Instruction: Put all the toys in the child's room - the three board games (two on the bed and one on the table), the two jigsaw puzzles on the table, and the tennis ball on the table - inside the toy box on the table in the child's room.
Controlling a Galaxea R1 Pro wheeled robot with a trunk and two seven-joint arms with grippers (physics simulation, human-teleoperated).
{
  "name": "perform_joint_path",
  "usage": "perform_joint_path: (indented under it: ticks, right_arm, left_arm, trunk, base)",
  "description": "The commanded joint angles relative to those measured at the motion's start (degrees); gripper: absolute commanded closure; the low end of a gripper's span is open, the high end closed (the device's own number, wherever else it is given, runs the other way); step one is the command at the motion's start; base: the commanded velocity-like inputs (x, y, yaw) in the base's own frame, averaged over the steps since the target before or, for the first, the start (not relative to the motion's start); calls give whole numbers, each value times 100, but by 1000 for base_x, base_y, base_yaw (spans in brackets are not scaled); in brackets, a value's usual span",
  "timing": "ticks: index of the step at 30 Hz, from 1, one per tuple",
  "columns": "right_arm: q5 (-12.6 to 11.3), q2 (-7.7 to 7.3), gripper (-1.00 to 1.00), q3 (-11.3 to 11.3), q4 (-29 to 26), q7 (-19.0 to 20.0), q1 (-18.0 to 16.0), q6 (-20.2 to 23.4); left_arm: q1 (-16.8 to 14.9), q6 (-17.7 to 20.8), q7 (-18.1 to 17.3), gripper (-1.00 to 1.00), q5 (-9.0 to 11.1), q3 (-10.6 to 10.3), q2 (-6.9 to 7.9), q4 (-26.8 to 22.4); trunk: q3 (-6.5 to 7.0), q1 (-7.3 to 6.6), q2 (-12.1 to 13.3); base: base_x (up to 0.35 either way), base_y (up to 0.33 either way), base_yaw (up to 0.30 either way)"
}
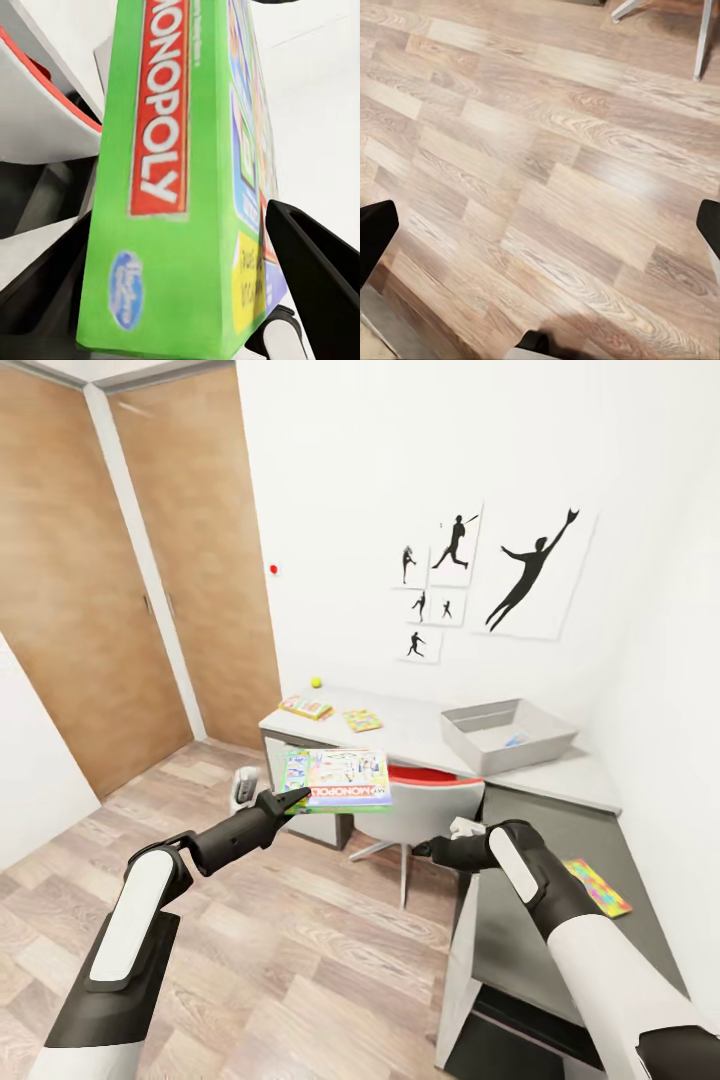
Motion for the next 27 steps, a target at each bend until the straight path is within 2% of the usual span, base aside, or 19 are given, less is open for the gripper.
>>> perform_joint_path:
  ticks: [1, 15, 27]
  right_arm:
    - [59, -7, -100, 11, -7, 58, -4, 18]
    - [59, -10, -100, 3, -12, 61, -3, 19]
    - [52, -50, -100, 2, -211, 63, 63, 35]
  left_arm:
    - [-8, 25, 57, 100, 73, 8, -5, -3]
    - [-8, 25, 58, 100, 73, 3, -5, -6]
    - [-8, 32, 51, 100, 73, -8, -1, -18]
  trunk:
    - [-13, 4, -13]
    - [-13, 4, -13]
    - [-13, 4, -13]
  base:
    - [1, -1, 288]
    - [4, -1, 286]
    - [205, -74, 80]
